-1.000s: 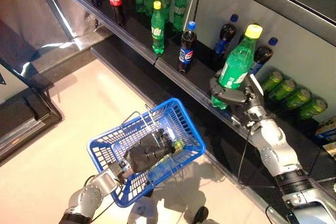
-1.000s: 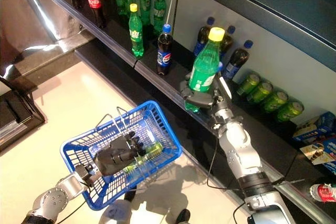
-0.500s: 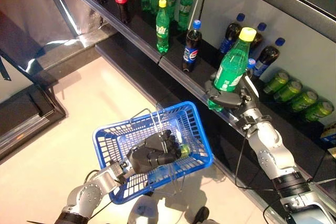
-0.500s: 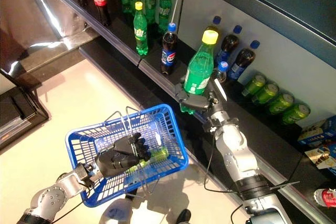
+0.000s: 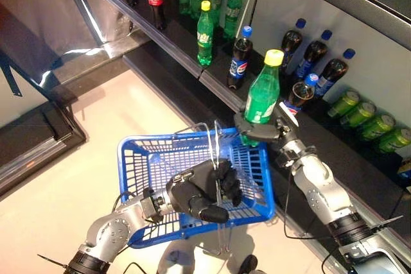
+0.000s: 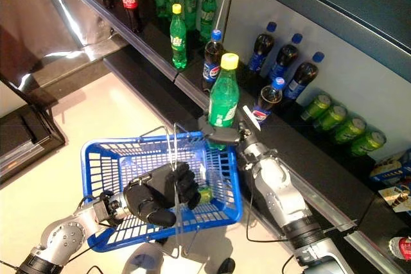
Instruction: Pick up the drink and place into the basket.
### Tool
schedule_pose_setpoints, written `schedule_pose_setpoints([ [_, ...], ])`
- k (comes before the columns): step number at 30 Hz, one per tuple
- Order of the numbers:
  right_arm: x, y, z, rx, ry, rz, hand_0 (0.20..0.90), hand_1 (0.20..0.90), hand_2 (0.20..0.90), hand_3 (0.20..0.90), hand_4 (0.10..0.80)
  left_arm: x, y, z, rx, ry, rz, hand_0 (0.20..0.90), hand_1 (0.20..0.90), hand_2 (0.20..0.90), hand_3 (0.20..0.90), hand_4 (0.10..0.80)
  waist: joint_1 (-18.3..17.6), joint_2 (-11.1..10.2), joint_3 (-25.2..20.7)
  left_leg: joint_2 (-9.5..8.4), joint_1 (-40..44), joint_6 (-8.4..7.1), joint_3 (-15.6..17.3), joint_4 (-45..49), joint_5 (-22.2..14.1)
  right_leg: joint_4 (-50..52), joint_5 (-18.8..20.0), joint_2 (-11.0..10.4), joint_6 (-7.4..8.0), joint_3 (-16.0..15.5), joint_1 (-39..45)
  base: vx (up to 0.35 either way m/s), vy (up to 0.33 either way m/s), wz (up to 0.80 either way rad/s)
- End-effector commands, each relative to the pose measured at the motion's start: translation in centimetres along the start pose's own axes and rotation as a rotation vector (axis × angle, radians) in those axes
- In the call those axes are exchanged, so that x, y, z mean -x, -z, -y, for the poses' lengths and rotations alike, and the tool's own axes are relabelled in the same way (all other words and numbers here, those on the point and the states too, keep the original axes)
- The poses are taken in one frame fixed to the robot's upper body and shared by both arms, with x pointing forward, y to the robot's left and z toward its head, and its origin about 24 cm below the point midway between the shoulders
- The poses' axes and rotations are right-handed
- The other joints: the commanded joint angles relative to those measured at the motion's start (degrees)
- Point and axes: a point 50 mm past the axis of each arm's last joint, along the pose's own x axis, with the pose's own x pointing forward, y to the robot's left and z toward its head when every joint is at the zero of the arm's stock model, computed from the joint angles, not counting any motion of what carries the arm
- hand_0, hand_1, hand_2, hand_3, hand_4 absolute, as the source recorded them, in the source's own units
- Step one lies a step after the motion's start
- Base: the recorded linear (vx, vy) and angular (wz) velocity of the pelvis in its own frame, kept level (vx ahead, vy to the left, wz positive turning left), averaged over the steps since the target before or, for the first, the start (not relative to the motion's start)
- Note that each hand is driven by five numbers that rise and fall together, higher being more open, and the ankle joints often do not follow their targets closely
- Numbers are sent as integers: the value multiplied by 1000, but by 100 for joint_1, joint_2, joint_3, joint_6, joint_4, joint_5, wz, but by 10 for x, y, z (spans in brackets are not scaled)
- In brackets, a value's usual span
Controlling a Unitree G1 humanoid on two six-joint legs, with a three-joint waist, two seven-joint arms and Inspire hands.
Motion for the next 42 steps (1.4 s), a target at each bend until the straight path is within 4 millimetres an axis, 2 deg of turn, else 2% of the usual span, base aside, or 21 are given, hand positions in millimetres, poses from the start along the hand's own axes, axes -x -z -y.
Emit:
schedule_pose_setpoints([
  [1,-10,-45,-25,26,-139,258,300,300,300,200,100,-50,-36,76,-179,669,243,300,300,300,200,100,-65,87,-1551,123,449,88,480,-30,-673,161,-52,-70,40,42,-47,0,0,0],
  [12,-6,-20,-45,-54,-163,183,300,300,300,200,100,-57,-41,89,-272,722,263,300,300,300,200,100,-113,107,-1560,124,437,99,514,-30,-661,168,-72,-65,36,91,-57,0,0,0],
  [18,-3,-14,-47,-76,-154,171,300,300,300,200,100,-56,-44,90,-291,716,271,300,300,300,200,100,-120,109,-1570,136,425,92,539,-30,-657,148,-71,-56,38,101,-55,0,0,0],
  [26,13,-1,-46,-96,-148,133,300,300,300,200,100,-44,-52,92,-364,681,298,300,300,300,200,100,-201,102,-1567,171,389,76,626,-30,-635,139,-63,-42,43,180,-112,0,0,0],
  [34,20,1,-42,-89,-148,125,300,300,300,200,100,-38,-56,94,-396,661,308,300,300,300,200,100,-272,93,-1548,194,379,65,681,-30,-624,121,-58,-30,47,228,-125,-4,-3,-2],
  [42,25,-7,-38,-75,-169,152,300,300,300,200,100,-32,-60,95,-420,640,311,300,300,300,200,100,-345,83,-1529,232,365,46,713,-30,-613,121,-61,-4,39,255,-146,-5,-9,-5],
])
